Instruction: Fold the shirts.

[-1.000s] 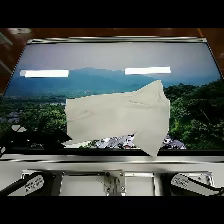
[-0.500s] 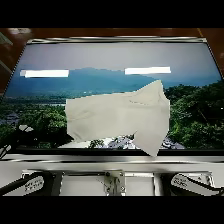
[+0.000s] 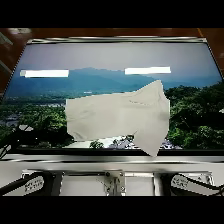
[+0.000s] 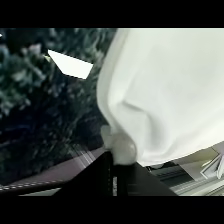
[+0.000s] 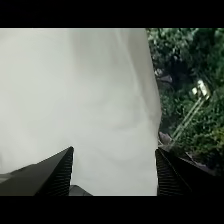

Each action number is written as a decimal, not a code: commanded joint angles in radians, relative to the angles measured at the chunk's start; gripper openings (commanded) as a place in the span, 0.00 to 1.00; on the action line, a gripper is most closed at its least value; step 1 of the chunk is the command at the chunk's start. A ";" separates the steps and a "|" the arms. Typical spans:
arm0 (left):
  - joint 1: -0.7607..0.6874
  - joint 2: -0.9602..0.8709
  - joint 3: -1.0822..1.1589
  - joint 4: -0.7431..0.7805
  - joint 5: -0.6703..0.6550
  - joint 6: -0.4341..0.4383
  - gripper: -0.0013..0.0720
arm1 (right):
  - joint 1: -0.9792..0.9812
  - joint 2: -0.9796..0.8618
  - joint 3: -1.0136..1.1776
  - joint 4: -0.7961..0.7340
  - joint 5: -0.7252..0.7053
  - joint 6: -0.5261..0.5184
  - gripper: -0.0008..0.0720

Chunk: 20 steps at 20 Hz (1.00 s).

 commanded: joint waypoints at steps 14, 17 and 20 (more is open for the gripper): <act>0.019 0.034 0.121 0.002 -0.024 0.095 0.07 | 0.151 -0.114 -0.014 0.056 -0.147 -0.019 0.11; 0.032 0.138 0.363 0.011 -0.094 0.097 0.07 | 0.149 0.006 0.134 0.133 -0.005 -0.142 0.11; 0.029 0.315 0.679 0.010 -0.121 0.148 0.07 | 0.149 0.211 0.403 0.256 0.101 -0.240 0.11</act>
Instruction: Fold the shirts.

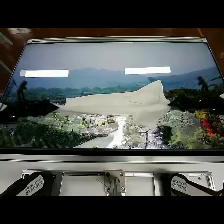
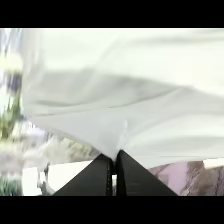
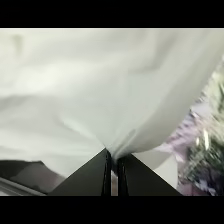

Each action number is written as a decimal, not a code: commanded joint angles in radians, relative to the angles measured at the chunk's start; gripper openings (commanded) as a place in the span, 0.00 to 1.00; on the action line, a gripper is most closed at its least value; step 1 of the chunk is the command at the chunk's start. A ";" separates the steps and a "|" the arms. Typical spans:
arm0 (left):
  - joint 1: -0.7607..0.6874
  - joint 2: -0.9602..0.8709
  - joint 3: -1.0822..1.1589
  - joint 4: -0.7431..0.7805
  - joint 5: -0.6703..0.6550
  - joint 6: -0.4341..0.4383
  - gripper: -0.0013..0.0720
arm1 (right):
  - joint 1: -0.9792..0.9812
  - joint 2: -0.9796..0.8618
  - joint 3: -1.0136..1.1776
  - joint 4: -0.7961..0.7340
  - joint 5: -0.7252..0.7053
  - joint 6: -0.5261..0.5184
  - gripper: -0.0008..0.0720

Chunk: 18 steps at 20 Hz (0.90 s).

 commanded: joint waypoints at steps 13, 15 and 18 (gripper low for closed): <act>0.084 0.587 1.025 0.355 -0.305 -0.207 0.07 | 0.001 0.797 0.858 -0.438 0.086 0.292 0.11; 0.084 0.588 1.017 0.356 -0.439 -0.208 0.07 | 0.001 0.816 0.858 -0.462 0.206 0.292 0.11; 0.083 0.588 0.958 0.381 -0.499 -0.200 0.07 | 0.001 0.804 0.846 -0.534 0.346 0.293 0.11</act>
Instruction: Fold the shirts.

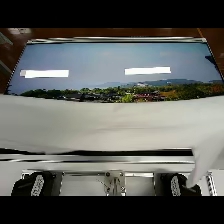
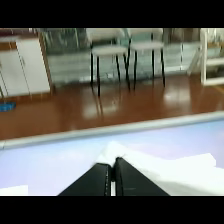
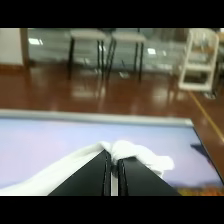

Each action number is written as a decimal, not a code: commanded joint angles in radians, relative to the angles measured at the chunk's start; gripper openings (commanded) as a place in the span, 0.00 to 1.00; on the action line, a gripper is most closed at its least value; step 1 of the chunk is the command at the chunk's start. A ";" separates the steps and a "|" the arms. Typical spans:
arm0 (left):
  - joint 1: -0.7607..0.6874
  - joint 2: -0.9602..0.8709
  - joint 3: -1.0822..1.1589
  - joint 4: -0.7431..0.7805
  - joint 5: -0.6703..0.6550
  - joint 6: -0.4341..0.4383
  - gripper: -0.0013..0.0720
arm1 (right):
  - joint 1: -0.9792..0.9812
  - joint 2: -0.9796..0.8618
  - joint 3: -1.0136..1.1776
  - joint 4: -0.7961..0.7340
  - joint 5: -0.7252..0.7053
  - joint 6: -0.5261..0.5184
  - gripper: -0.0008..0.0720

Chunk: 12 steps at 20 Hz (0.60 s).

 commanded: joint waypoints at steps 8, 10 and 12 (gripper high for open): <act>0.000 -0.074 -0.517 0.154 -0.052 0.106 0.07 | 0.002 -0.188 -0.362 -0.040 0.237 -0.046 0.11; 0.000 -0.142 -0.630 0.151 0.072 0.106 0.07 | 0.002 -0.265 -0.506 -0.018 0.102 -0.046 0.11; 0.000 -0.261 -0.671 0.120 0.155 0.106 0.07 | 0.026 -0.378 -0.584 0.023 -0.027 -0.047 0.11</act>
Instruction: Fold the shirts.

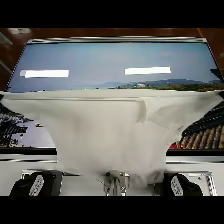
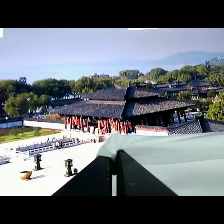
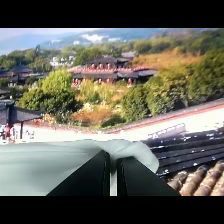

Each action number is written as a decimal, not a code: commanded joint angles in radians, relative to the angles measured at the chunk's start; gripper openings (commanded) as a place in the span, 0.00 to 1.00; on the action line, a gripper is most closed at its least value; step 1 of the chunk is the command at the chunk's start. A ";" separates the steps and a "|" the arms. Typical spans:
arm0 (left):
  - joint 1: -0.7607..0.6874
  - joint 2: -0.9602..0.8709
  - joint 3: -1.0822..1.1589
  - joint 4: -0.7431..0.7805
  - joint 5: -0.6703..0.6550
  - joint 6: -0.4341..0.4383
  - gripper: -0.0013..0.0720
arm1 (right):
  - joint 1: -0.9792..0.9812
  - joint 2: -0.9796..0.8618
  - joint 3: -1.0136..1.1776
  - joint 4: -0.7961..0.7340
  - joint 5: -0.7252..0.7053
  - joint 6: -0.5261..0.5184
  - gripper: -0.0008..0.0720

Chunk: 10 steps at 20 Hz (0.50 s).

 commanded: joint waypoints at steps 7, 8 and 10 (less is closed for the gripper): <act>-0.099 -0.600 -0.060 -0.098 0.439 0.012 0.07 | 0.341 -0.570 -0.153 0.000 -0.840 0.061 0.11; -0.113 -0.653 -0.043 -0.099 0.491 0.012 0.07 | 0.367 -0.620 -0.153 0.003 -0.935 0.064 0.11; -0.139 -0.739 -0.018 -0.098 0.611 0.012 0.07 | 0.409 -0.701 -0.153 0.002 -1.088 0.064 0.11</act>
